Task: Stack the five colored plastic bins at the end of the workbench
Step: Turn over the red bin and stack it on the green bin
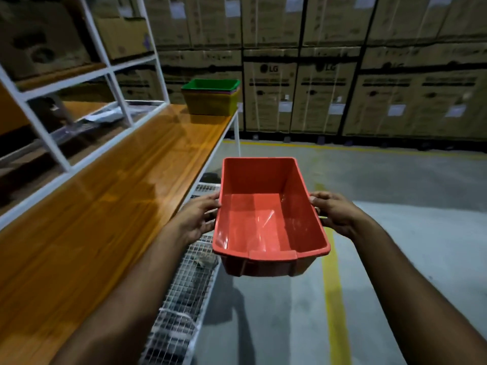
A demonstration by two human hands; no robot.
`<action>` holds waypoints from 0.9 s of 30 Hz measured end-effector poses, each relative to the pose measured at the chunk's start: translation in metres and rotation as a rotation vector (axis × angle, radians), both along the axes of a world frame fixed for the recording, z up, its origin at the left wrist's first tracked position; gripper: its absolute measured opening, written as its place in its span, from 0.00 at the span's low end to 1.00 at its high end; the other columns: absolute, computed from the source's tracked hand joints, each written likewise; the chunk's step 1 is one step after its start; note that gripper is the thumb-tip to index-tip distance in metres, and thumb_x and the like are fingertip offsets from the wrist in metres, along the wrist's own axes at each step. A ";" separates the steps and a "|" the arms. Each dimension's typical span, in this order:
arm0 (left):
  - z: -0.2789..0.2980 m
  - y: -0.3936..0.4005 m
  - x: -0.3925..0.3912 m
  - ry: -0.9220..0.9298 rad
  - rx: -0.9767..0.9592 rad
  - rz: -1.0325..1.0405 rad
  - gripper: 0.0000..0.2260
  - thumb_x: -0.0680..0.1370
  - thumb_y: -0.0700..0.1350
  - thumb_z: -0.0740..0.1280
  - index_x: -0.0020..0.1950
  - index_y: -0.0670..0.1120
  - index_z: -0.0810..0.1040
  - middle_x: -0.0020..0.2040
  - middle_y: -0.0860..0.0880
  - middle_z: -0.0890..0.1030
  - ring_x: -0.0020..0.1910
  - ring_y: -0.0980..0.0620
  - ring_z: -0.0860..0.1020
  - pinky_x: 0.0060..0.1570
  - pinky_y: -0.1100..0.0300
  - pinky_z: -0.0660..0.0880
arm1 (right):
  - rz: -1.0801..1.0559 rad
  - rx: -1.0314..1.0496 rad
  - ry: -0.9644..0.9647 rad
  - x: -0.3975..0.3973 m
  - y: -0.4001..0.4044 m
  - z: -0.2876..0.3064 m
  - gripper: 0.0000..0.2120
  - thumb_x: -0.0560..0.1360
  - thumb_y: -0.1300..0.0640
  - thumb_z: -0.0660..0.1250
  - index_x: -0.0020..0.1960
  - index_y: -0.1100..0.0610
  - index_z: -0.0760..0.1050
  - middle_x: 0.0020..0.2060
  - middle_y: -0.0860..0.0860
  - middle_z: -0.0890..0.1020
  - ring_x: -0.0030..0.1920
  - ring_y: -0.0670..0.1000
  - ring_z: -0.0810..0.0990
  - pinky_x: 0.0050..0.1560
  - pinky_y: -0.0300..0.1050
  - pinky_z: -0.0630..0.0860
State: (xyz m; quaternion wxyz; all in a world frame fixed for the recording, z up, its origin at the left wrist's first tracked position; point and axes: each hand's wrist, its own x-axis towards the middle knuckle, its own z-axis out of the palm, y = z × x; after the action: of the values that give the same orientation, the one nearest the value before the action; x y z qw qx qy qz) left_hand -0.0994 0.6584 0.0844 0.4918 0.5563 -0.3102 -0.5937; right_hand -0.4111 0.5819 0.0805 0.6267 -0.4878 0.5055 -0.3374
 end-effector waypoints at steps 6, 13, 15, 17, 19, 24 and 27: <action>-0.012 -0.134 0.000 0.016 -0.018 -0.124 0.18 0.76 0.36 0.62 0.62 0.49 0.80 0.48 0.49 0.81 0.42 0.53 0.78 0.41 0.59 0.77 | -0.085 0.009 -0.055 -0.014 -0.097 -0.007 0.09 0.80 0.61 0.63 0.56 0.57 0.80 0.39 0.51 0.83 0.35 0.47 0.80 0.37 0.41 0.79; 0.004 -0.296 0.006 0.050 -0.058 -0.290 0.17 0.76 0.36 0.60 0.58 0.49 0.82 0.45 0.50 0.80 0.39 0.55 0.74 0.38 0.61 0.75 | -0.266 -0.019 -0.082 -0.008 -0.214 0.006 0.11 0.79 0.63 0.63 0.59 0.60 0.80 0.36 0.50 0.84 0.32 0.46 0.81 0.39 0.43 0.77; 0.014 -0.336 0.004 0.065 -0.072 -0.329 0.17 0.77 0.35 0.59 0.58 0.47 0.82 0.44 0.49 0.81 0.37 0.55 0.75 0.36 0.62 0.77 | -0.298 -0.023 -0.080 -0.009 -0.242 0.012 0.11 0.79 0.63 0.62 0.59 0.60 0.79 0.35 0.50 0.84 0.31 0.45 0.81 0.36 0.41 0.78; 0.022 -0.374 -0.001 0.073 -0.078 -0.361 0.18 0.76 0.34 0.59 0.60 0.46 0.81 0.45 0.48 0.83 0.36 0.56 0.79 0.36 0.62 0.78 | -0.338 -0.027 -0.111 -0.013 -0.271 0.016 0.12 0.79 0.64 0.62 0.59 0.60 0.79 0.35 0.50 0.84 0.31 0.45 0.81 0.34 0.39 0.78; 0.028 -0.420 -0.009 0.091 -0.084 -0.393 0.17 0.76 0.34 0.59 0.59 0.46 0.81 0.44 0.49 0.84 0.35 0.57 0.80 0.36 0.62 0.79 | -0.387 -0.040 -0.139 -0.020 -0.306 0.020 0.12 0.79 0.64 0.62 0.59 0.60 0.79 0.34 0.50 0.85 0.30 0.45 0.82 0.32 0.38 0.78; 0.026 -0.515 -0.028 0.088 -0.061 -0.387 0.15 0.75 0.35 0.60 0.51 0.47 0.84 0.44 0.48 0.83 0.38 0.55 0.77 0.34 0.62 0.79 | -0.412 -0.014 -0.172 -0.040 -0.397 0.014 0.14 0.78 0.66 0.61 0.60 0.63 0.79 0.41 0.56 0.84 0.32 0.47 0.82 0.34 0.40 0.80; 0.026 -0.580 -0.045 0.087 -0.053 -0.374 0.15 0.75 0.34 0.60 0.50 0.45 0.84 0.43 0.48 0.84 0.36 0.55 0.78 0.36 0.62 0.79 | -0.427 -0.008 -0.211 -0.058 -0.467 0.012 0.15 0.77 0.65 0.62 0.62 0.64 0.78 0.49 0.60 0.83 0.35 0.48 0.82 0.38 0.42 0.81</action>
State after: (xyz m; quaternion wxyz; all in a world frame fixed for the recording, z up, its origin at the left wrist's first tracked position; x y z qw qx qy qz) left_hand -0.1448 0.0782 0.1099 0.4004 0.4497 -0.4018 -0.6900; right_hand -0.4691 0.1150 0.0928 0.5886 -0.3342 0.5276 -0.5134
